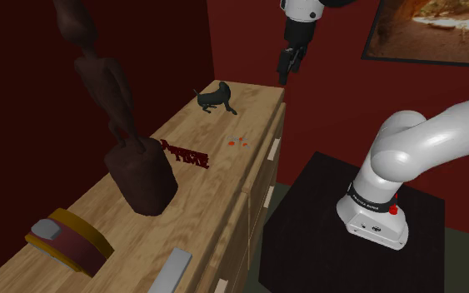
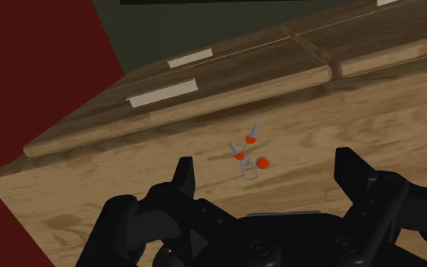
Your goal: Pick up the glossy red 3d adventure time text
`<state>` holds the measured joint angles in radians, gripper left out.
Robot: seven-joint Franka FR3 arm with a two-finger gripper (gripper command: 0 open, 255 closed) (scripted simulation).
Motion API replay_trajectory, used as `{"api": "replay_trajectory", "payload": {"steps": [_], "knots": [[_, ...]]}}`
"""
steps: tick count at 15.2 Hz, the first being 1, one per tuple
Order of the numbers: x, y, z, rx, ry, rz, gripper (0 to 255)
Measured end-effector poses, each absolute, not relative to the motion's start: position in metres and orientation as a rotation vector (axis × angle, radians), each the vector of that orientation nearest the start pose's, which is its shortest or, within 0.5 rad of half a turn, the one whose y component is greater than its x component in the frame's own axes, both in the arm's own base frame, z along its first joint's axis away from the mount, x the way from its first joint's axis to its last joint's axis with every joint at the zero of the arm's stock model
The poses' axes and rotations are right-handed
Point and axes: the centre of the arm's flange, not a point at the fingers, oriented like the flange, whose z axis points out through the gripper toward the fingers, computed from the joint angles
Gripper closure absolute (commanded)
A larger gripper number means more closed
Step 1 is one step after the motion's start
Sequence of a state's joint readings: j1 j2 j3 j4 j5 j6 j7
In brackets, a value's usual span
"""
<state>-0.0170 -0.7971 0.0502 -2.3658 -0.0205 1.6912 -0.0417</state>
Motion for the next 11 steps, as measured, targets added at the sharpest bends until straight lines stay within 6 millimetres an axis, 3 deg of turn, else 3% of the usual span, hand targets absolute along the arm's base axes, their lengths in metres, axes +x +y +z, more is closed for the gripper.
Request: {"api": "replay_trajectory", "payload": {"steps": [3,11], "knots": [[0.326,0.019,0.593,-3.189,-0.113,-0.188,0],[0.403,0.067,0.539,-3.170,-0.192,-0.154,0]]}}
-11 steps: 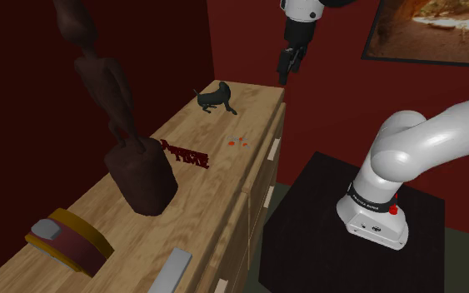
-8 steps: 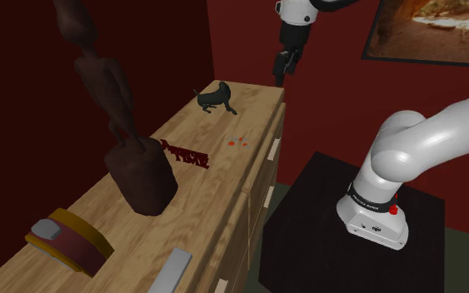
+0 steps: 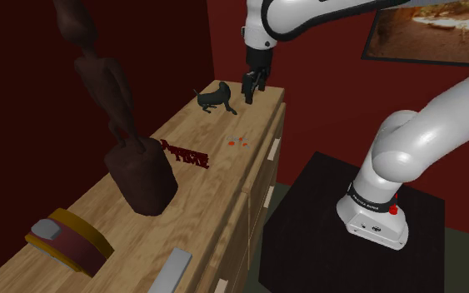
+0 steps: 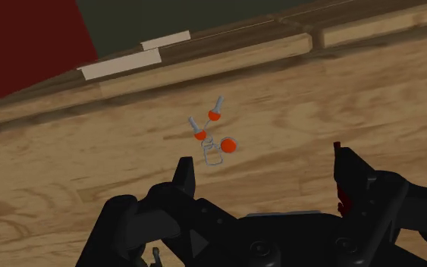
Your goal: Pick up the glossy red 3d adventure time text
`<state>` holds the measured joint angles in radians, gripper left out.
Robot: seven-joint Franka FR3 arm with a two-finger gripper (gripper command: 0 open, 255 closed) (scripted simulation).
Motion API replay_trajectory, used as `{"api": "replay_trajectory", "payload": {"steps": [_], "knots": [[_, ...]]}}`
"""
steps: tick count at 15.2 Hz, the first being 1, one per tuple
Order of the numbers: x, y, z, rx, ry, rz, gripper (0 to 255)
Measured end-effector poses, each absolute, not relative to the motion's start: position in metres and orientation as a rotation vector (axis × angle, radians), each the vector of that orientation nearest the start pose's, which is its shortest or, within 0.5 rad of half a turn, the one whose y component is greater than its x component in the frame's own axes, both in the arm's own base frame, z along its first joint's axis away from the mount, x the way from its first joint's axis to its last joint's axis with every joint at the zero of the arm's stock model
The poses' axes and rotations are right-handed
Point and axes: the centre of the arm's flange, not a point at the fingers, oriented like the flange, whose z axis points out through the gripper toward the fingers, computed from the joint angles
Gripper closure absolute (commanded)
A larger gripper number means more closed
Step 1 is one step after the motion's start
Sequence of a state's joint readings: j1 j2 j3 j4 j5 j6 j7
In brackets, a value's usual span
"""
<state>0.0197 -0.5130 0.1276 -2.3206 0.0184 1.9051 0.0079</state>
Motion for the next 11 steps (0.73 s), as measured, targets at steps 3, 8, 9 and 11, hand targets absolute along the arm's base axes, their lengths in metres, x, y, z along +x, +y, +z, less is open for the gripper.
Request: {"api": "replay_trajectory", "payload": {"steps": [3,8,9,11], "knots": [[0.428,0.088,0.519,-3.163,-0.222,-0.142,0],[0.474,0.123,0.482,-3.148,-0.272,-0.122,0],[0.483,0.128,0.475,-3.145,-0.281,-0.118,0],[0.501,0.141,0.462,-3.140,-0.301,-0.108,0]]}}
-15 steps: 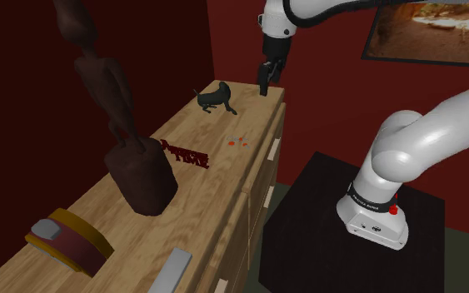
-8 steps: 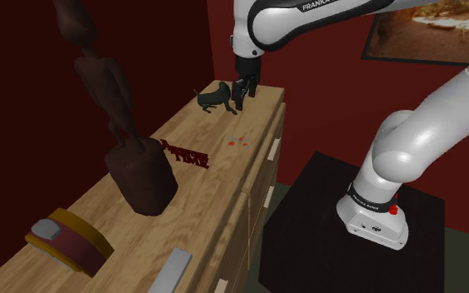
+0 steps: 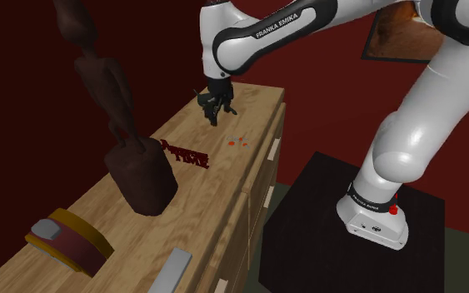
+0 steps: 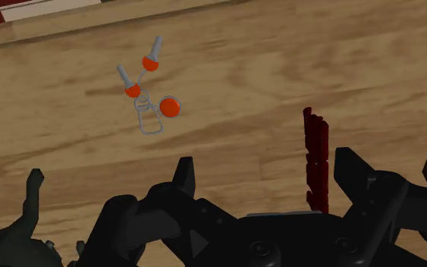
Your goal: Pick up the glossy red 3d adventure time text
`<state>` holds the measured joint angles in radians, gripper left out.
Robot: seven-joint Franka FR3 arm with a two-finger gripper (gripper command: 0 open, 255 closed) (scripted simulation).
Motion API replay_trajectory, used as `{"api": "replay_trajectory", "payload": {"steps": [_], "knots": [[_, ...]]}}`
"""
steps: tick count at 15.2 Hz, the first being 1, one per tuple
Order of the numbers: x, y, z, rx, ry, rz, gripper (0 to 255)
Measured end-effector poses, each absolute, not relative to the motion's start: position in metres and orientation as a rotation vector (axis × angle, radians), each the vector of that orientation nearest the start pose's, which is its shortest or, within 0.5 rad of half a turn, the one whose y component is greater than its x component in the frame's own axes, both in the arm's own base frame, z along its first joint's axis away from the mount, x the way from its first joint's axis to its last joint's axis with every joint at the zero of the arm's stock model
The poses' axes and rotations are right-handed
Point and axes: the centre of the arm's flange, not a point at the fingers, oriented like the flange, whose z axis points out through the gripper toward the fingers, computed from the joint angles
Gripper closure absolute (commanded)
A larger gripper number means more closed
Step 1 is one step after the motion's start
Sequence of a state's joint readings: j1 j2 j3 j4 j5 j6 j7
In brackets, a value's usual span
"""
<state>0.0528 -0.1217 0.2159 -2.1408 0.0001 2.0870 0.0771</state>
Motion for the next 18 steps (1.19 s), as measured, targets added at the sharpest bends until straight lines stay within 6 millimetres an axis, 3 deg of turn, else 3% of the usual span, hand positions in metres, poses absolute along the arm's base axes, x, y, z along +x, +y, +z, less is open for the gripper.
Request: {"api": "replay_trajectory", "payload": {"steps": [12,18], "knots": [[0.597,0.232,0.375,-3.100,-0.418,-0.058,0],[0.610,0.245,0.340,-3.095,-0.432,-0.053,0]]}}
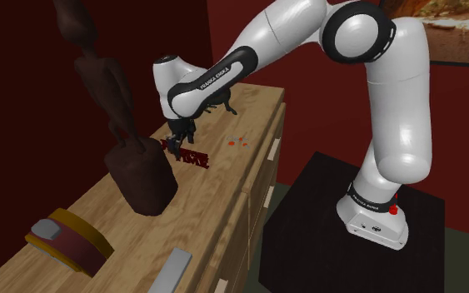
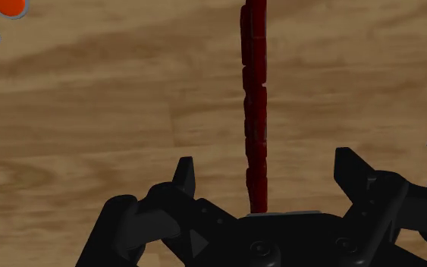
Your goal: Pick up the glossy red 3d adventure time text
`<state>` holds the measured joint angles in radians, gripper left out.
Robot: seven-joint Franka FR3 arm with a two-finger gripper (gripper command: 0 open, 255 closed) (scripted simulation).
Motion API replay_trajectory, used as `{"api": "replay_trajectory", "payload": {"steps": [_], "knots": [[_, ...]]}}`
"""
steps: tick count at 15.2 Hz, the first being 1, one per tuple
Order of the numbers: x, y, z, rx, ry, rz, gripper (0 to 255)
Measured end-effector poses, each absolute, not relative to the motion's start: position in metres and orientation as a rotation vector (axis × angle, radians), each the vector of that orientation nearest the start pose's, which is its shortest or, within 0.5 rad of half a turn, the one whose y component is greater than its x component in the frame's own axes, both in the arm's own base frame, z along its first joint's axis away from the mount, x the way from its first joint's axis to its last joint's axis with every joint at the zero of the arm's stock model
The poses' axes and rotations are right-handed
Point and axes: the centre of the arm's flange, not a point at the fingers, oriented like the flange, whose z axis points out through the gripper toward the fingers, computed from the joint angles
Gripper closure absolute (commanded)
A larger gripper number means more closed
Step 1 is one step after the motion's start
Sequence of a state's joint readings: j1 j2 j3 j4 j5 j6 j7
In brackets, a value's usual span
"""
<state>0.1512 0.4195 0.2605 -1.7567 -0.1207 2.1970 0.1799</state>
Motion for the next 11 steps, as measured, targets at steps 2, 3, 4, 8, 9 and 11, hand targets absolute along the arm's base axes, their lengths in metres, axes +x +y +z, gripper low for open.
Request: {"api": "replay_trajectory", "payload": {"steps": [2,3,4,8,9,11], "knots": [[0.610,0.244,0.330,-3.095,-0.432,-0.053,0],[0.609,0.243,0.326,-3.095,-0.432,-0.052,0],[0.610,0.243,0.324,-3.095,-0.432,-0.053,255],[0.610,0.244,0.322,-3.095,-0.432,-0.053,255],[0.610,0.244,0.322,-3.095,-0.432,-0.054,255],[0.610,0.244,0.322,-3.095,-0.432,-0.054,255]]}}
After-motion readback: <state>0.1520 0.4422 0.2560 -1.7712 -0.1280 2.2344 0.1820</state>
